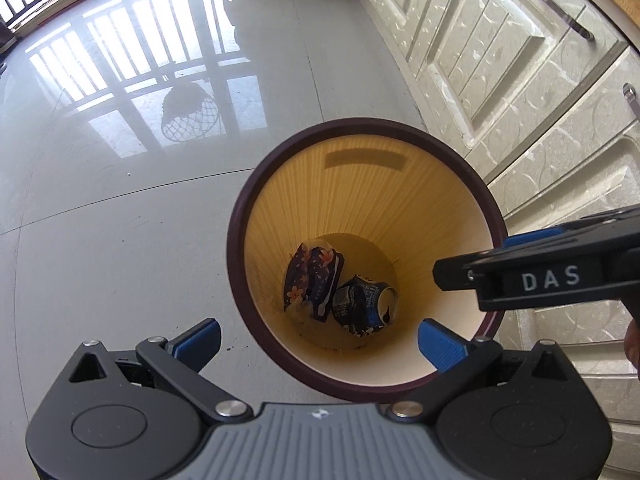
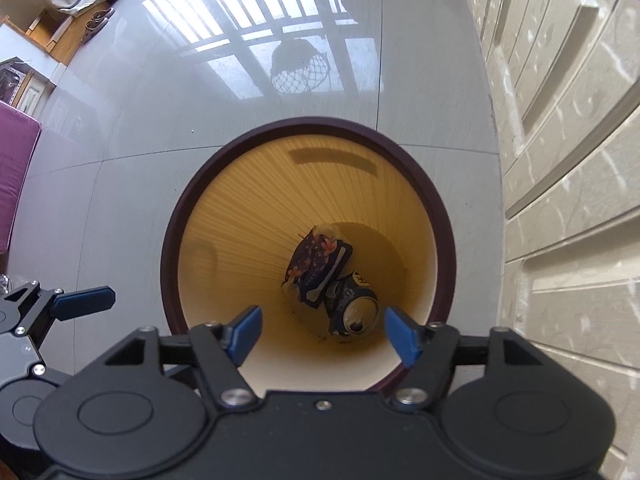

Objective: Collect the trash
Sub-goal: 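Open the left tool over the wastebasket while the right tool releases the can, then raise both tools away from the wastebasket back toward the bed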

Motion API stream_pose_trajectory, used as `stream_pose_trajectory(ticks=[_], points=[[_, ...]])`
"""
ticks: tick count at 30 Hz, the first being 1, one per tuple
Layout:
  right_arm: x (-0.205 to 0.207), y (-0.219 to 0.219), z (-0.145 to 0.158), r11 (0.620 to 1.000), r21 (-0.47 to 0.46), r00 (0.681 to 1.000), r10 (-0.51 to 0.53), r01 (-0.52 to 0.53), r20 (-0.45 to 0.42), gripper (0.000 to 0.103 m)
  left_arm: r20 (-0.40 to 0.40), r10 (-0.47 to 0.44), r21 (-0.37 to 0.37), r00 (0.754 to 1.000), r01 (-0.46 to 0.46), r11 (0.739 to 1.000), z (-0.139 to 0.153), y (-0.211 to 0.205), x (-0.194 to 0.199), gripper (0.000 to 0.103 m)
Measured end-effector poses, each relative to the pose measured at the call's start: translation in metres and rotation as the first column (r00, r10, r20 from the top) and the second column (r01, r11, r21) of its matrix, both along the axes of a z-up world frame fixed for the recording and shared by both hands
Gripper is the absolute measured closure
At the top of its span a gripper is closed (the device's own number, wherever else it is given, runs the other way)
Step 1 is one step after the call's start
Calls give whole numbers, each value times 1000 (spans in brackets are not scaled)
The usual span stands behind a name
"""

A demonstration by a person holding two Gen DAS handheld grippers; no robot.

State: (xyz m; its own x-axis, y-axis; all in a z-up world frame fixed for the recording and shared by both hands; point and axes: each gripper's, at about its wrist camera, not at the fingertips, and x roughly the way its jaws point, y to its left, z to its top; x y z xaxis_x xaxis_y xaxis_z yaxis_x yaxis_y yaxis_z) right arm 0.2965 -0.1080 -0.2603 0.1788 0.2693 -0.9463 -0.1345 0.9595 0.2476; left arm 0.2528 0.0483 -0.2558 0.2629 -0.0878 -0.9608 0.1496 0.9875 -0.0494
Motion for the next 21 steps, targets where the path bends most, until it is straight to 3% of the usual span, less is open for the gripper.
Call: stream_pose_trajectory(ticks=[7,13,21], points=[[-11,2,25,1000,-28,998,9,-8,60,2,-4,26,-1,1000,-26,1000,19,6,-9,0],[-21,-2,45,998,-69,997,16,-11,76,0,-4,70,9,998,-70,998,37,17,-17,0],[-34,-3,83,998,-58,994,37,-31,106,0,36,119,40,992,-120,992,76,28,-28,0]])
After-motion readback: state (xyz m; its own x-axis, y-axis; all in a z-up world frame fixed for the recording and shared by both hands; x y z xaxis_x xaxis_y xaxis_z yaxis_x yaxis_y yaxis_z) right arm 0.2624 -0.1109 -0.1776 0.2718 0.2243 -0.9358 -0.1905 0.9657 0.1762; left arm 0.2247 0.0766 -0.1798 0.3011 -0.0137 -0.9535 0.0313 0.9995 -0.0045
